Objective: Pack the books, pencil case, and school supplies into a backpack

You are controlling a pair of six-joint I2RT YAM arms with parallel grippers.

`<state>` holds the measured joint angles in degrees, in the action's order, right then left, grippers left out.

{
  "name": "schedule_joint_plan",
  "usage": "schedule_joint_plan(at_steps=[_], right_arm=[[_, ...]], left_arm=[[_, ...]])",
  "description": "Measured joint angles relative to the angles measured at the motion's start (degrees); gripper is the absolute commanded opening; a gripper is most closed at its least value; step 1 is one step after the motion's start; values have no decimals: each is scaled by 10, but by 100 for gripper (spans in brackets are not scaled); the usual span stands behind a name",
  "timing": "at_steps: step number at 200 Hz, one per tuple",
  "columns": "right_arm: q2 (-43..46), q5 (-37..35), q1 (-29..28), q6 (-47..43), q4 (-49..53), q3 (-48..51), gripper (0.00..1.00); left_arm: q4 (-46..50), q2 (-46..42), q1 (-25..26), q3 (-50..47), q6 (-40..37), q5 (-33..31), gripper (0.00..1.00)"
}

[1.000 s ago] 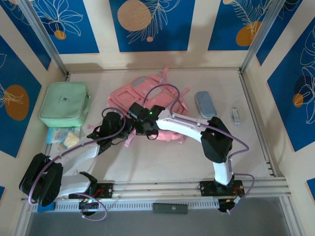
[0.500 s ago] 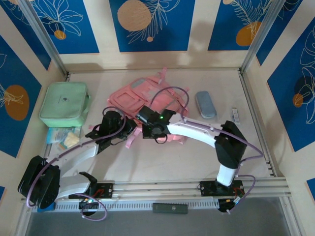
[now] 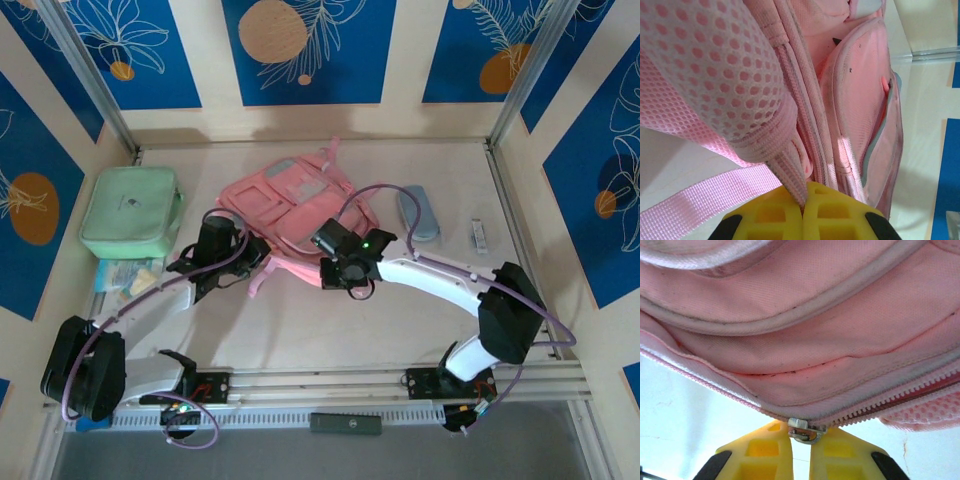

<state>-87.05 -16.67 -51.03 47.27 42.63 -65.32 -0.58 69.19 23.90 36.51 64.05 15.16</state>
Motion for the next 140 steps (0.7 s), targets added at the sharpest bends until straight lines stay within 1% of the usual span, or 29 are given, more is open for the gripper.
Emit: schedule_joint_plan(at_steps=[45,57,73,96,116,140], right_arm=[[33,5,10,-51,23,13,29],[40,7,5,-65,29,15,33],[42,7,-12,-78,28,14,35],[42,33,-26,-93,25,14,41],[42,33,-16,-98,24,14,43],[27,18,-6,-101,38,7,42]], left_arm=[[17,4,-5,15,-16,0,0],[17,8,-8,15,-16,0,0],[17,12,-9,15,-16,0,0],[18,12,-9,15,-16,0,0],[18,12,-9,15,-16,0,0],[19,12,-9,15,-16,0,0]])
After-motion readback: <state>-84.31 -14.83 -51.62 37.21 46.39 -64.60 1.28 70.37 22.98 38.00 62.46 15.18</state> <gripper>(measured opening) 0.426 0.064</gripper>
